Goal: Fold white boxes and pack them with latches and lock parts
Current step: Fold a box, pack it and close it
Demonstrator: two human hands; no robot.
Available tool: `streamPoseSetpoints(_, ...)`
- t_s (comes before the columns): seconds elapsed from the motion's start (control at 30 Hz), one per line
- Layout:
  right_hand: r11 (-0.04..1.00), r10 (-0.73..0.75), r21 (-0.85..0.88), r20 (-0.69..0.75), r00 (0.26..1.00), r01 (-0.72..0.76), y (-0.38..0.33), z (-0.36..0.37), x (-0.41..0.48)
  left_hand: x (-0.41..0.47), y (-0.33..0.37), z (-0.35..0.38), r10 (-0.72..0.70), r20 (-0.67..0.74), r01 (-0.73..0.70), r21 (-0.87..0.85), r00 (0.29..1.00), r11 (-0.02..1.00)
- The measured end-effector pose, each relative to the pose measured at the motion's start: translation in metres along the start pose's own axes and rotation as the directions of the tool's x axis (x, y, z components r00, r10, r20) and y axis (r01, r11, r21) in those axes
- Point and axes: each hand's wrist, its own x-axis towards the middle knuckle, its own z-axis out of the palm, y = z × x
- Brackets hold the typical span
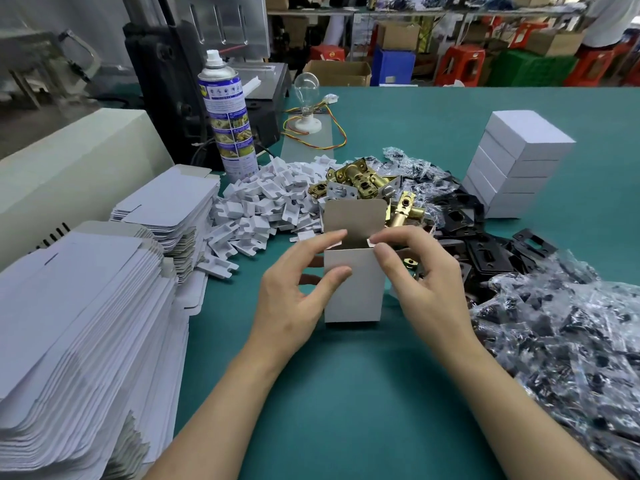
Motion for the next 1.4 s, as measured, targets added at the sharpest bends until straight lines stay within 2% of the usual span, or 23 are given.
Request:
streamPoseSetpoints(0.17,0.999,-0.01,0.031,0.08,0.997,0.007,0.006,-0.002,0.0,0.003,0.003,0.001,0.015,-0.02,-0.015,0.004,1.0,1.0)
streamPoseSetpoints(0.4,0.995,-0.018,0.101,0.108,0.994,0.007,0.008,-0.004,-0.001,0.003,0.01,0.002,0.164,-0.076,-0.15,0.171,0.983,0.974)
streamPoseSetpoints(0.5,0.973,0.01,0.226,0.106,0.994,-0.033,0.007,-0.003,-0.002,0.002,0.011,0.002,0.223,-0.091,-0.204,0.181,0.971,0.962)
streamPoseSetpoints(0.67,0.853,0.121,0.502,0.077,0.99,-0.144,0.003,-0.001,-0.003,0.002,0.011,0.003,0.217,-0.133,-0.207,0.09,0.967,0.974)
streamPoseSetpoints(0.87,0.798,0.145,0.559,0.186,0.972,-0.226,0.0,0.003,-0.002,0.004,0.012,-0.002,0.241,-0.071,-0.232,0.112,0.968,0.966)
streamPoseSetpoints(1.17,0.806,0.138,0.546,0.201,0.97,-0.228,-0.001,0.001,-0.003,0.003,0.013,-0.004,0.295,0.045,-0.296,0.005,0.954,0.955)
streamPoseSetpoints(1.4,0.924,0.07,0.356,0.198,0.978,-0.138,-0.007,0.0,-0.01,0.002,0.015,-0.008,0.284,0.091,-0.288,0.035,0.955,0.957)
